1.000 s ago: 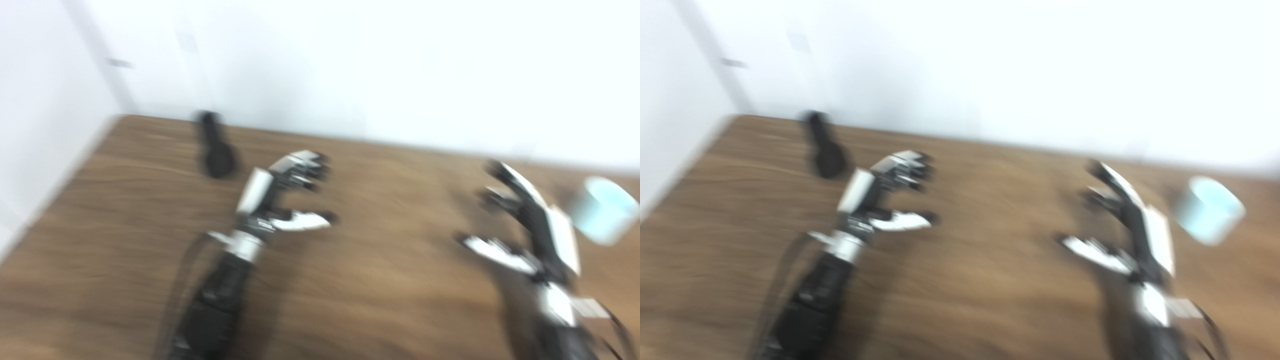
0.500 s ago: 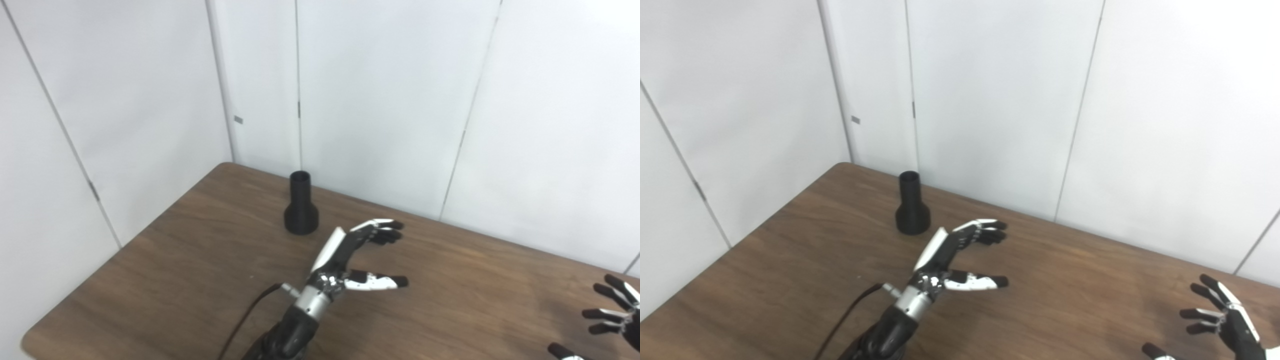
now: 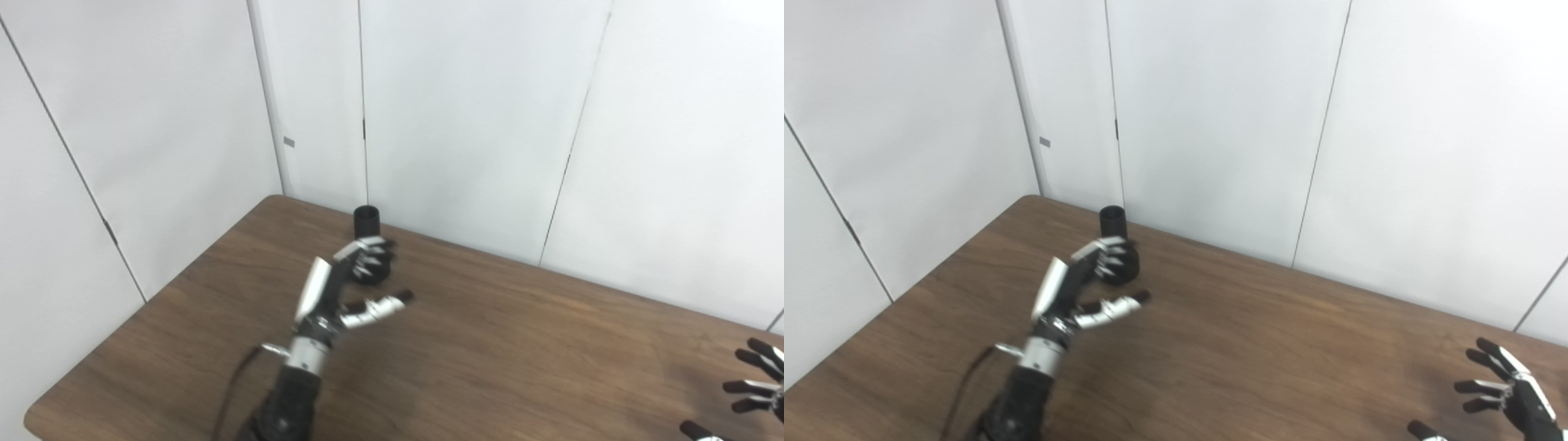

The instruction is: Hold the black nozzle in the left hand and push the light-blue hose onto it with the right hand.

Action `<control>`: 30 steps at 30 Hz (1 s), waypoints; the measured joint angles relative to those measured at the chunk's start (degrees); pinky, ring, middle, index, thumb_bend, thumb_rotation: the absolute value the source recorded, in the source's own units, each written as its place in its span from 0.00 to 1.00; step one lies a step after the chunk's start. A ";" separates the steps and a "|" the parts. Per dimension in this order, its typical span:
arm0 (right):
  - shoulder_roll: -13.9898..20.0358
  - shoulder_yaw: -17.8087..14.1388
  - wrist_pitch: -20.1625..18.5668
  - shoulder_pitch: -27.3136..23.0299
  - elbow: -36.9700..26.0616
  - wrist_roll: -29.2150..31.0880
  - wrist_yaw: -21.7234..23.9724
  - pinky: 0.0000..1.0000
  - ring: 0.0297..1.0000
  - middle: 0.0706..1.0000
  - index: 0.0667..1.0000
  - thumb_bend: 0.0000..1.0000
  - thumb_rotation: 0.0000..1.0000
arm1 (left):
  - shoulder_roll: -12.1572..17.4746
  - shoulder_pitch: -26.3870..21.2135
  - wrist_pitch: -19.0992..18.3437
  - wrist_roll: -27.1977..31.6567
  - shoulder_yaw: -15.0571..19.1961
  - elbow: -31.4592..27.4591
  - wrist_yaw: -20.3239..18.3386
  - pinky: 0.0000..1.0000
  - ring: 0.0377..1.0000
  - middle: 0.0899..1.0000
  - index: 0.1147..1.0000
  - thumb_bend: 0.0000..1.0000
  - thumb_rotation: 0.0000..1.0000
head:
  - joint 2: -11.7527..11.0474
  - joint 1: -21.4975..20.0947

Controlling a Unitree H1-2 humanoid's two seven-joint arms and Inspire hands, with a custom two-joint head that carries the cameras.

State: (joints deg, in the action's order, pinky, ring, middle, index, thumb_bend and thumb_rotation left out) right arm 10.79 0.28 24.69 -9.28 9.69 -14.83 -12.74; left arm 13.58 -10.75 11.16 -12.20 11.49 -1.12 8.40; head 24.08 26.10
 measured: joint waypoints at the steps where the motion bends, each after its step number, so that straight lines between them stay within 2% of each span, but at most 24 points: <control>1: -0.05 -0.06 -0.05 0.00 -0.09 -0.08 0.07 0.41 0.55 0.72 0.76 0.71 0.09 | 0.01 -0.62 -0.52 0.00 0.92 0.00 0.78 0.53 0.62 0.65 0.66 0.75 0.14 | 0.00 0.00; 5: -0.40 -0.36 -1.43 0.37 -0.97 -0.20 0.57 0.42 0.55 0.73 0.77 0.71 0.02 | 0.19 -2.96 -0.92 -0.33 3.69 0.50 4.12 0.50 0.58 0.60 0.62 0.75 0.11 | 0.00 0.00; 7: -0.60 -0.50 -1.93 0.52 -1.18 -0.21 0.75 0.42 0.55 0.73 0.77 0.70 0.02 | 0.34 -3.88 -0.93 -2.29 4.73 0.97 6.43 0.50 0.59 0.61 0.63 0.74 0.11 | 0.00 0.00; 9: -0.65 -0.58 -2.07 0.67 -1.43 -0.29 0.85 0.41 0.55 0.73 0.76 0.70 0.03 | 0.68 -4.81 -0.95 -4.56 5.47 1.59 8.47 0.53 0.64 0.67 0.66 0.74 0.16 | 0.35 -0.35; 12: -0.86 -0.58 -2.54 1.22 -2.29 -0.56 1.18 0.41 0.54 0.72 0.76 0.70 0.01 | 1.53 -5.70 -1.04 -7.06 5.80 2.74 10.98 0.54 0.65 0.69 0.69 0.73 0.15 | 0.44 -0.44; 15: -1.18 -0.60 -3.63 1.94 -3.40 -0.75 1.50 0.41 0.54 0.73 0.76 0.70 0.00 | 2.17 -7.01 -0.91 -8.44 5.70 5.02 12.97 0.47 0.59 0.66 0.67 0.75 0.10 | 0.79 -0.79; 17: -1.40 -0.63 -4.26 2.30 -3.91 -0.98 1.70 0.40 0.53 0.72 0.76 0.70 0.00 | 2.54 -7.63 -1.08 -8.95 5.13 6.27 13.28 0.49 0.64 0.70 0.71 0.74 0.13 | 0.97 -0.97; 19: -1.58 -0.60 -4.44 2.61 -4.45 -1.28 1.80 0.40 0.53 0.73 0.76 0.70 0.00 | 3.47 -7.87 -1.99 -9.08 3.56 6.55 12.04 0.61 0.73 0.77 0.79 0.78 0.18 | 1.06 -1.05; 20: -1.72 -0.59 -4.47 2.79 -4.74 -1.34 1.89 0.40 0.53 0.73 0.76 0.70 0.00 | 3.98 -7.94 -2.83 -8.84 2.95 6.51 10.80 0.70 0.80 0.82 0.84 0.81 0.21 | 1.06 -1.05; 21: -1.81 -0.55 -4.47 2.89 -4.90 -1.39 2.06 0.40 0.53 0.73 0.76 0.70 0.00 | 4.64 -8.04 -4.34 -8.35 2.29 6.51 8.91 0.85 0.91 0.90 0.92 0.83 0.25 | 1.06 -1.05; 22: -1.83 -0.52 -4.47 2.90 -4.96 -1.41 2.26 0.40 0.53 0.73 0.76 0.70 0.00 | 5.42 -8.12 -6.00 -7.77 1.48 6.51 6.74 0.92 0.95 0.95 0.96 0.85 0.28 | 1.06 -1.05; 24: -1.83 -0.50 -4.46 2.90 -5.01 -1.41 2.58 0.40 0.53 0.73 0.76 0.72 0.00 | 7.68 -8.27 -9.06 -7.32 -0.49 6.63 2.05 0.97 0.99 0.99 0.99 0.93 0.32 | 1.41 -1.41; 27: -1.82 -0.53 -4.46 3.04 -5.12 -1.45 3.02 0.39 0.52 0.73 0.76 0.72 0.00 | 10.45 -9.07 -13.30 -6.62 -1.88 6.81 -2.56 1.00 1.00 1.00 1.00 0.97 0.33 | 2.02 -1.76; 30: -1.88 -0.52 -4.49 3.40 -5.65 -1.82 3.41 0.40 0.51 0.73 0.76 0.72 0.00 | 13.69 -10.72 -18.90 -7.06 -4.37 6.93 -7.45 0.93 1.00 1.00 1.00 1.00 0.39 | 2.29 -1.84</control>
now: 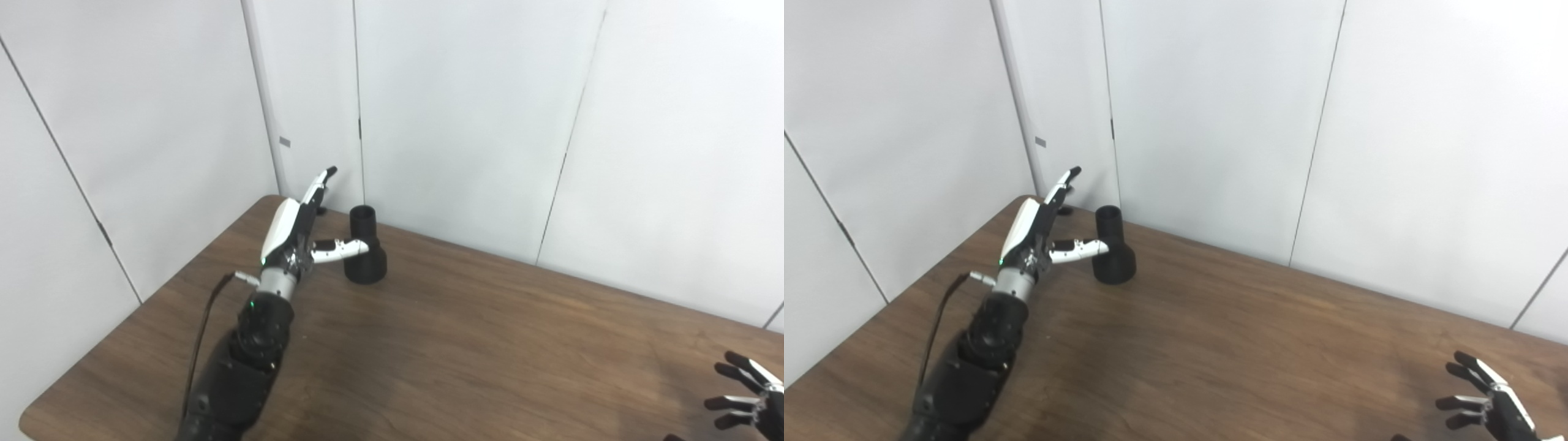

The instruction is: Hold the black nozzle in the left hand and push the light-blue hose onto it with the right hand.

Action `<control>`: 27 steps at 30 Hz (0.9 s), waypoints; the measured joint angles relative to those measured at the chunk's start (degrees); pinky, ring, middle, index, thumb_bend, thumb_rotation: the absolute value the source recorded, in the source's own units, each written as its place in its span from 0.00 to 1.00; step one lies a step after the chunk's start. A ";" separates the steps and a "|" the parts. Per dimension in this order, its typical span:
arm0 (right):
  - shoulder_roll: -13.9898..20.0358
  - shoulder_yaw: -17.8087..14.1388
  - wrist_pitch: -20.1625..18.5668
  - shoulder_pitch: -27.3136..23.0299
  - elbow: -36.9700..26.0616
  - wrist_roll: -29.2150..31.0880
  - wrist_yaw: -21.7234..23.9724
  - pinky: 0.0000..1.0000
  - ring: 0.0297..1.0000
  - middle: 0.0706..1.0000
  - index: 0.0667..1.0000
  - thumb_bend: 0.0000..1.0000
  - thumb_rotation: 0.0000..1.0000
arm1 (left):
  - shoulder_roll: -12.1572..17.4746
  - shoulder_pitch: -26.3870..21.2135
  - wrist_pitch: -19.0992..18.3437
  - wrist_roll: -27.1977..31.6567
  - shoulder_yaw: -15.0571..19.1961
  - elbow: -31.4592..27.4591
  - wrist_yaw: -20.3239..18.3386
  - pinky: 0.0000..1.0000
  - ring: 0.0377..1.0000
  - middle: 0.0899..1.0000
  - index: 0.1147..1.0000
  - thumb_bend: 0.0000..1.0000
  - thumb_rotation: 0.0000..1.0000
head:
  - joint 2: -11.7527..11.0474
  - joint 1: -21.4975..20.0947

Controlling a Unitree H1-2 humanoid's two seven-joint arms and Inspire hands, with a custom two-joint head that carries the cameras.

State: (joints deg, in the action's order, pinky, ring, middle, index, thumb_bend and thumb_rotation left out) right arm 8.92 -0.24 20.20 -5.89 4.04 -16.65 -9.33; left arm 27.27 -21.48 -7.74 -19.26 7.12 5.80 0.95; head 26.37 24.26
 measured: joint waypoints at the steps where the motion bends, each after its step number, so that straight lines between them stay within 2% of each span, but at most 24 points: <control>1: -0.10 0.00 -0.02 0.11 -0.17 -0.22 0.08 0.40 0.51 0.73 0.76 0.72 0.00 | 0.87 -0.75 -2.00 -0.61 -0.73 0.21 -1.27 0.93 1.00 1.00 1.00 1.00 0.40 | 0.00 0.00; 4: -0.40 -0.01 -0.29 0.64 -0.86 -0.57 0.14 0.40 0.51 0.71 0.76 0.73 0.00 | 2.10 -3.70 -6.06 -1.39 -2.12 2.52 -3.20 0.95 1.00 1.00 1.00 1.00 0.37 | 0.26 0.00; 6: -0.51 -0.01 -0.46 0.76 -1.14 -0.63 0.17 0.40 0.51 0.72 0.76 0.73 0.00 | 2.59 -5.00 -7.48 -1.69 -3.07 3.97 -3.93 0.95 1.00 1.00 1.00 1.00 0.35 | 0.35 -0.09; 11: -0.67 -0.02 -1.31 1.16 -2.04 -0.57 0.51 0.40 0.51 0.73 0.76 0.72 0.00 | 2.67 -5.86 -7.86 -2.92 -4.60 7.88 -3.89 0.95 1.00 1.00 1.00 1.00 0.36 | 0.79 -0.44; 16: -0.77 -0.04 -2.00 1.58 -2.90 -0.55 0.91 0.40 0.51 0.72 0.76 0.72 0.00 | 2.90 -5.89 -7.08 -3.06 -4.81 11.46 -3.45 1.00 1.00 1.00 1.00 1.00 0.39 | 1.06 -0.70; 19: -0.86 -0.04 -2.12 1.78 -3.51 -0.56 1.20 0.40 0.51 0.72 0.76 0.73 0.00 | 2.97 -5.84 -7.05 -3.31 -5.35 11.63 -3.42 0.92 1.00 0.96 0.97 1.00 0.38 | 1.58 -0.88; 23: -1.17 -0.03 -3.89 1.84 -4.38 -0.60 1.66 0.41 0.52 0.73 0.76 0.73 0.00 | 3.18 -5.87 -7.51 -4.33 -7.69 11.64 -3.80 0.85 0.99 0.94 0.93 1.00 0.39 | 1.93 -1.23; 27: -1.22 -0.08 -4.82 2.00 -5.74 -0.63 1.91 0.42 0.52 0.73 0.77 0.72 0.00 | 3.11 -6.10 -8.09 -5.42 -9.65 13.04 -4.13 0.83 0.98 0.94 0.94 1.00 0.38 | 2.28 -1.49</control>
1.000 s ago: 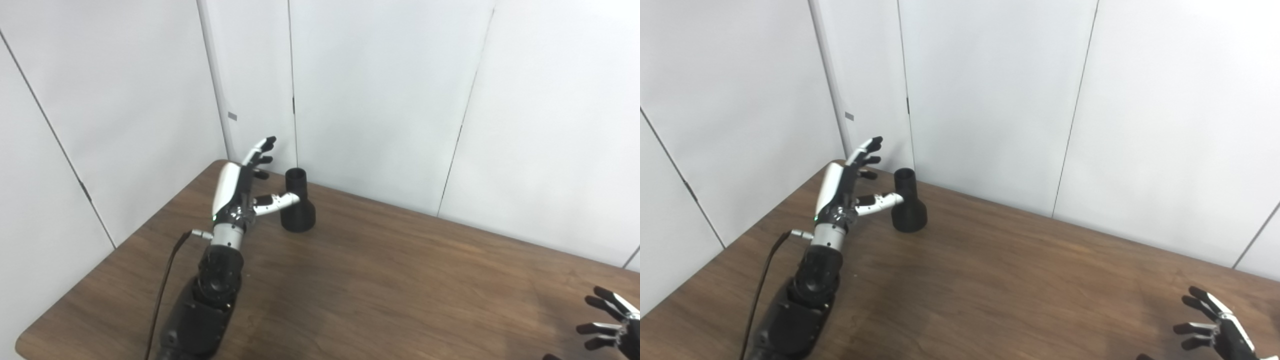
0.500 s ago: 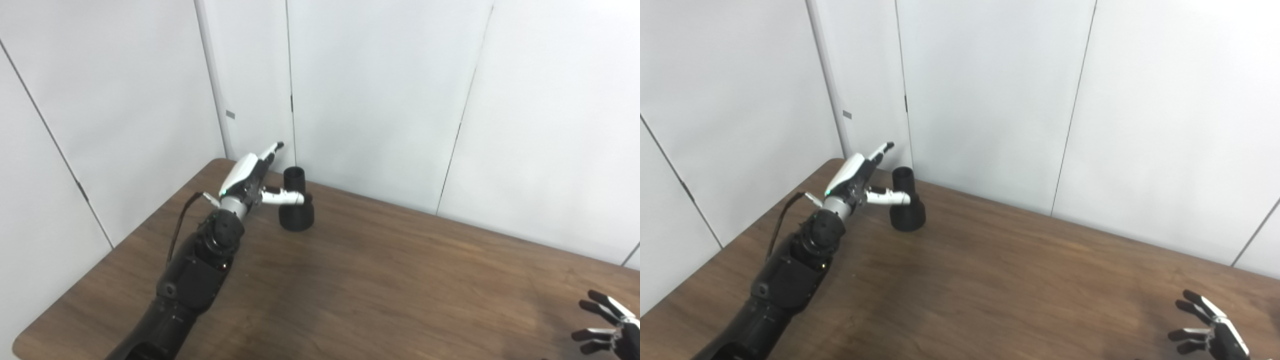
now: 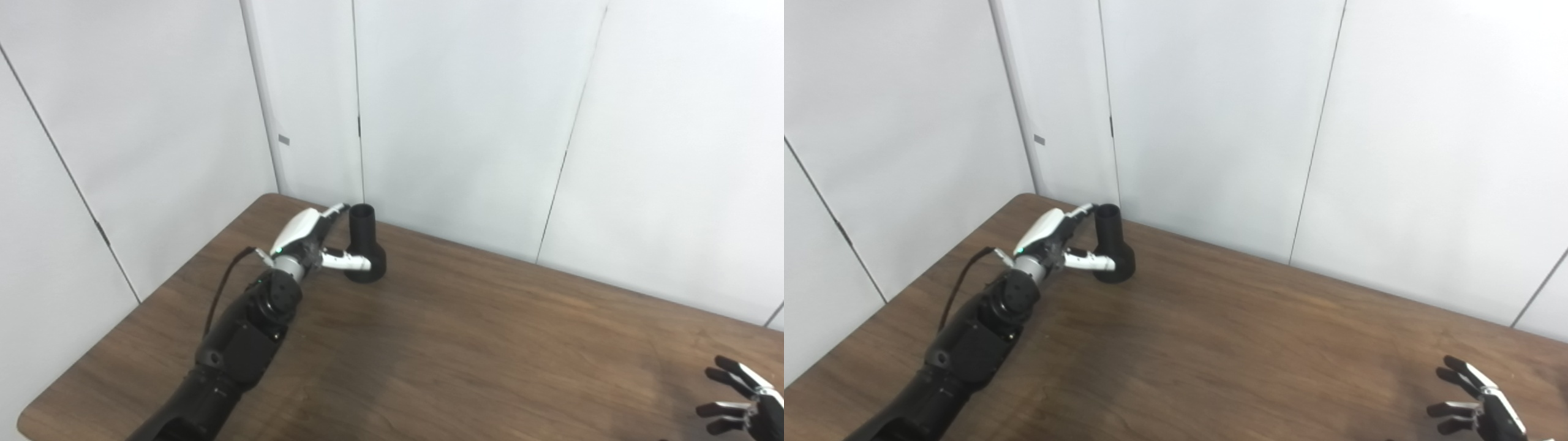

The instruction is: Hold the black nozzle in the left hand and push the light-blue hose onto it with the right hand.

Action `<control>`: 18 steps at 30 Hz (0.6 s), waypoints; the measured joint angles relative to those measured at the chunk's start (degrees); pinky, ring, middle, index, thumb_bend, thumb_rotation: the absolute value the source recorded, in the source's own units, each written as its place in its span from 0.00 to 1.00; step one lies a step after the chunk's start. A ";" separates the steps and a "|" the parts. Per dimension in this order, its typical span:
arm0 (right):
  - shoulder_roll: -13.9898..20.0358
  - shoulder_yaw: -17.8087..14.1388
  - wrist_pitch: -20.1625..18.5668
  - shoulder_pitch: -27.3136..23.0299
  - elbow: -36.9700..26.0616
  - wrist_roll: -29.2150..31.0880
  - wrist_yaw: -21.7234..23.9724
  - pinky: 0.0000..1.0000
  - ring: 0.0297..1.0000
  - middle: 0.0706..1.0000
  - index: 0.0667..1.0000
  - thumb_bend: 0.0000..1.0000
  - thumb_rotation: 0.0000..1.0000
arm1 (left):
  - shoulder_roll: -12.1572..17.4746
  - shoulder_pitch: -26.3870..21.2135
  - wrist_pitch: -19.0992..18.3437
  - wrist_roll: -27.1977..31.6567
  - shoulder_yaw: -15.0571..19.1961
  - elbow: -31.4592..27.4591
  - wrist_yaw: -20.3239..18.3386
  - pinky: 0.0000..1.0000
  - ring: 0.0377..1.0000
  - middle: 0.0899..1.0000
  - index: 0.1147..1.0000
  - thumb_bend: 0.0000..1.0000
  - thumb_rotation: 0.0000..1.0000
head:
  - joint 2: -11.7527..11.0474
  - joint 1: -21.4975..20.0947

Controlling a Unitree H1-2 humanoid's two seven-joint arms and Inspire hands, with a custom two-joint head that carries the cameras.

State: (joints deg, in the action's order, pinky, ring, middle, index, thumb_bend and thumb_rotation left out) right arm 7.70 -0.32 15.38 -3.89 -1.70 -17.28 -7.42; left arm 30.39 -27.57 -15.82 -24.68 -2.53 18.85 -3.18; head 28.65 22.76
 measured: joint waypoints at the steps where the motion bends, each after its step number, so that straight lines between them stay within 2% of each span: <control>1: 0.00 -0.02 -0.15 0.00 -0.05 0.03 0.03 0.42 0.52 0.73 0.77 0.73 0.00 | -0.03 -0.05 -0.10 -0.04 -0.26 0.61 -0.01 0.83 0.98 0.93 0.94 1.00 0.38 | 0.00 0.00; 6: -0.01 -0.18 -0.21 0.37 -0.03 0.20 0.34 0.43 0.54 0.74 0.78 0.72 0.00 | -0.49 -0.71 1.10 -0.20 -0.71 2.86 0.76 0.84 0.98 0.94 0.91 1.00 0.33 | 0.35 -0.09; 8: -0.01 -0.25 -0.29 0.38 -0.03 0.30 0.41 0.43 0.54 0.74 0.78 0.72 0.00 | -0.71 -0.87 1.80 -0.25 -0.78 3.66 1.44 0.82 0.97 0.93 0.90 1.00 0.33 | 0.44 -0.09; 11: 0.00 -0.39 -0.33 0.39 -0.01 0.69 0.51 0.43 0.54 0.75 0.78 0.71 0.00 | -0.88 -0.94 3.19 -0.31 -1.19 4.59 2.45 0.86 0.96 0.92 0.89 1.00 0.33 | 0.44 -0.09; 14: 0.01 -0.41 -0.64 0.41 -0.09 3.25 1.68 0.43 0.57 0.79 0.81 0.69 0.00 | -1.04 -0.98 3.74 -0.46 -2.10 5.19 2.69 0.87 0.96 0.91 0.88 1.00 0.36 | 0.79 -0.18; 18: 0.03 -0.41 -1.84 0.93 -1.09 5.64 3.36 0.42 0.57 0.79 0.81 0.69 0.00 | -1.13 -1.44 4.51 -0.81 -2.67 6.32 3.22 0.84 0.95 0.89 0.88 1.00 0.37 | 0.97 -0.35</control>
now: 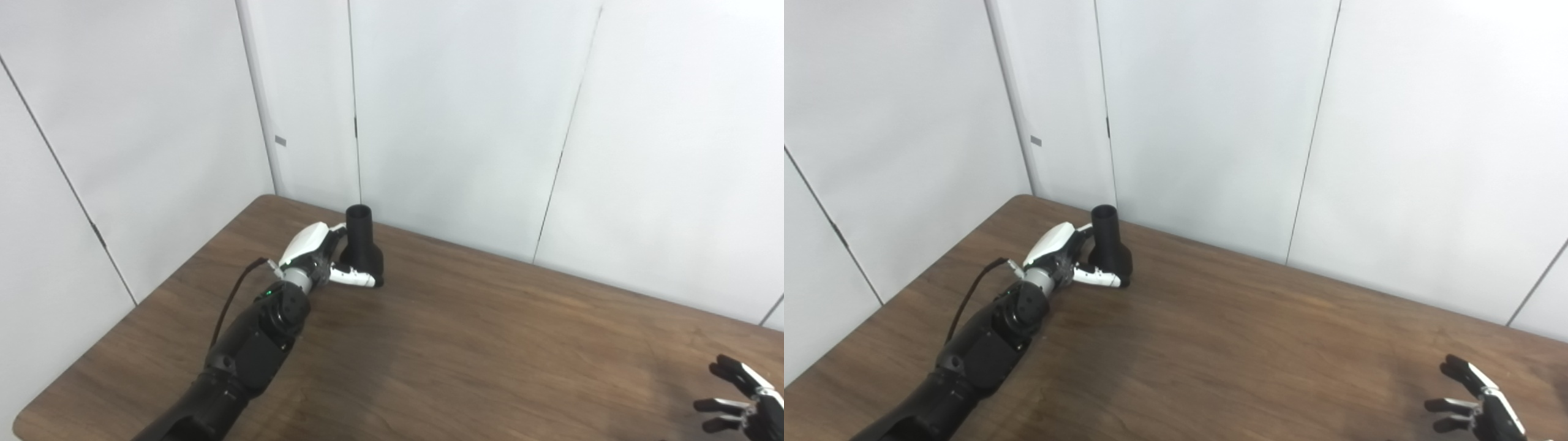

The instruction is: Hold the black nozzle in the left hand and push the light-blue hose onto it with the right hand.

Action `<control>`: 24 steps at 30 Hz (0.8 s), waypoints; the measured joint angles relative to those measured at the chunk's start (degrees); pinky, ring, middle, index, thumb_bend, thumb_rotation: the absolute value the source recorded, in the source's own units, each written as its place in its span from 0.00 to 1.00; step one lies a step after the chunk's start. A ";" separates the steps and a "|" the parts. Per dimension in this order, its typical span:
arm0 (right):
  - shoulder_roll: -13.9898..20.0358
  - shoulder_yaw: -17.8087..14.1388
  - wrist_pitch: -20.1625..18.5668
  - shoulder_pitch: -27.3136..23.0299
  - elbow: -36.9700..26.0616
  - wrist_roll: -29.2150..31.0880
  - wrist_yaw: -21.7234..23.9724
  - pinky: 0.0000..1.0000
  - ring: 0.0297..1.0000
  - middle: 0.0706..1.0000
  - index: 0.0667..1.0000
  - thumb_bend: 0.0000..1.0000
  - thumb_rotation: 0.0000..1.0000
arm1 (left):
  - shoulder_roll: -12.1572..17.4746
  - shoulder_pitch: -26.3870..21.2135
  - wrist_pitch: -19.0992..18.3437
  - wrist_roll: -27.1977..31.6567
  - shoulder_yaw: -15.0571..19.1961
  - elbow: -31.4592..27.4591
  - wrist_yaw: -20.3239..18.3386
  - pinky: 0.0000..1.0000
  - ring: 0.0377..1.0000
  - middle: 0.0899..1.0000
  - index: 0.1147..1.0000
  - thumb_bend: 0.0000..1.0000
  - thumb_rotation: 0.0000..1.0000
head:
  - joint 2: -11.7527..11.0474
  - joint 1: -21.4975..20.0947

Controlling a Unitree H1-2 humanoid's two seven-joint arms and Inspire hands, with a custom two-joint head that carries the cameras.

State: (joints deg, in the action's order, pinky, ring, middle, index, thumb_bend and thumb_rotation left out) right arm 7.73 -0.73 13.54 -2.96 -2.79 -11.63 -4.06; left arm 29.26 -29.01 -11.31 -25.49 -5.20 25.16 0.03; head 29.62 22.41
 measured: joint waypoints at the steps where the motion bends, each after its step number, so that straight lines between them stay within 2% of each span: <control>1: 0.00 -0.02 -0.06 0.16 -0.47 0.39 0.24 0.42 0.57 0.79 0.81 0.69 0.00 | -0.02 -0.03 0.02 -0.09 -0.08 0.07 0.11 0.84 0.95 0.89 0.88 1.00 0.37 | 0.00 0.00; 11: -0.04 -0.05 -3.92 0.35 -3.15 2.21 1.93 0.42 0.57 0.79 0.80 0.67 0.00 | -0.68 -0.61 1.32 0.10 -0.11 2.09 1.86 0.84 0.94 0.87 0.87 1.00 0.34 | 0.62 -0.44; 15: -0.04 -0.05 -4.21 0.39 -3.15 2.20 1.93 0.41 0.57 0.78 0.80 0.68 0.00 | -1.11 -0.68 1.68 0.14 -0.12 2.76 2.10 0.84 0.93 0.85 0.84 0.98 0.31 | 0.88 -0.62; 16: -0.04 -0.05 -4.22 0.40 -3.16 2.17 1.92 0.42 0.57 0.78 0.80 0.68 0.00 | -1.20 -0.76 1.79 0.12 -0.16 2.97 2.24 0.84 0.91 0.82 0.81 0.95 0.28 | 0.97 -0.70; 17: -0.04 -0.06 -4.24 0.40 -3.16 2.12 1.90 0.42 0.56 0.78 0.80 0.68 0.00 | -1.25 -0.89 2.22 0.03 -0.31 3.40 2.57 0.87 0.86 0.73 0.73 0.91 0.21 | 1.05 -0.70; 19: -0.04 -0.07 -4.24 0.40 -3.17 2.03 1.87 0.42 0.56 0.78 0.80 0.68 0.00 | -1.28 -1.09 3.21 -0.35 -1.13 4.49 3.70 0.91 0.82 0.65 0.65 0.88 0.16 | 1.32 -0.70; 20: -0.04 -0.07 -4.24 0.41 -3.18 2.01 1.88 0.42 0.56 0.78 0.80 0.68 0.00 | -1.27 -1.13 3.47 -1.57 -2.26 5.13 3.97 0.95 0.76 0.59 0.54 0.70 0.11 | 1.41 -0.70; 21: -0.03 -0.09 -4.25 0.42 -3.18 2.05 1.89 0.42 0.57 0.78 0.80 0.68 0.00 | -1.26 -1.30 3.58 -3.48 -3.74 6.09 4.83 0.98 0.72 0.53 0.47 0.60 0.08 | 1.49 -0.70; 22: -0.03 -0.10 -4.25 0.42 -3.18 2.12 1.91 0.42 0.57 0.78 0.80 0.68 0.00 | -1.04 -1.77 3.51 -5.33 -5.13 6.68 6.52 0.99 0.70 0.52 0.44 0.56 0.07 | 1.50 -0.70; 24: -0.04 -0.09 -4.25 0.41 -3.19 2.16 1.95 0.42 0.56 0.78 0.80 0.68 0.00 | 0.23 -3.51 2.95 -8.91 -8.02 8.00 7.05 1.00 0.71 0.49 0.40 0.53 0.01 | 1.50 -0.70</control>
State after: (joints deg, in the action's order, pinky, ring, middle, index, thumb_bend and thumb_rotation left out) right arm 7.69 -0.82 9.29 -2.56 -5.98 -9.48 -2.11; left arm 29.49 -32.52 -8.37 -34.40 -13.22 33.17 7.09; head 31.11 21.71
